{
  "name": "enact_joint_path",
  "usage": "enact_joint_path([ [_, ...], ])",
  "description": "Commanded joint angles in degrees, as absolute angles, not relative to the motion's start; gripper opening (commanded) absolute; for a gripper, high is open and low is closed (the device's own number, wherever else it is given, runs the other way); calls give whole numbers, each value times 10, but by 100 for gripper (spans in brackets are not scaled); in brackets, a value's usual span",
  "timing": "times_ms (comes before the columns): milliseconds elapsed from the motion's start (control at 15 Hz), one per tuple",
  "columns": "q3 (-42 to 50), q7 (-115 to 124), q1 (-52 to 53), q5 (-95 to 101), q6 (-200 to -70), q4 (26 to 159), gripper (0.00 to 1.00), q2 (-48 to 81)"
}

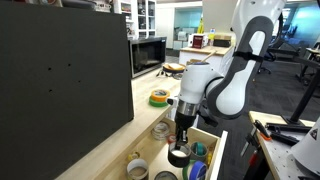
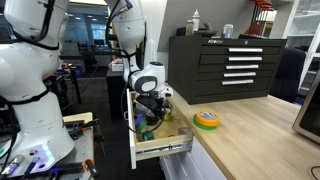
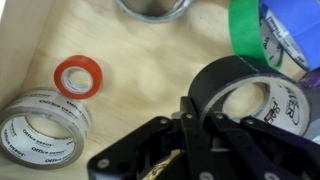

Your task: Take the black masking tape out of the drawer and put it on the counter

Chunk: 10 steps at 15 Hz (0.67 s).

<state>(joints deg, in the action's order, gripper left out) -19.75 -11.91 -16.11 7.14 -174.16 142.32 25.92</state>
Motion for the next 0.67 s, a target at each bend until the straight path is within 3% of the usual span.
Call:
enact_joint_path([
  [0, -234, -163, -186, 34, -1685, 1466, 5, 174],
  [600, -182, -269, -127, -58, -1568, 1440, 5, 40],
])
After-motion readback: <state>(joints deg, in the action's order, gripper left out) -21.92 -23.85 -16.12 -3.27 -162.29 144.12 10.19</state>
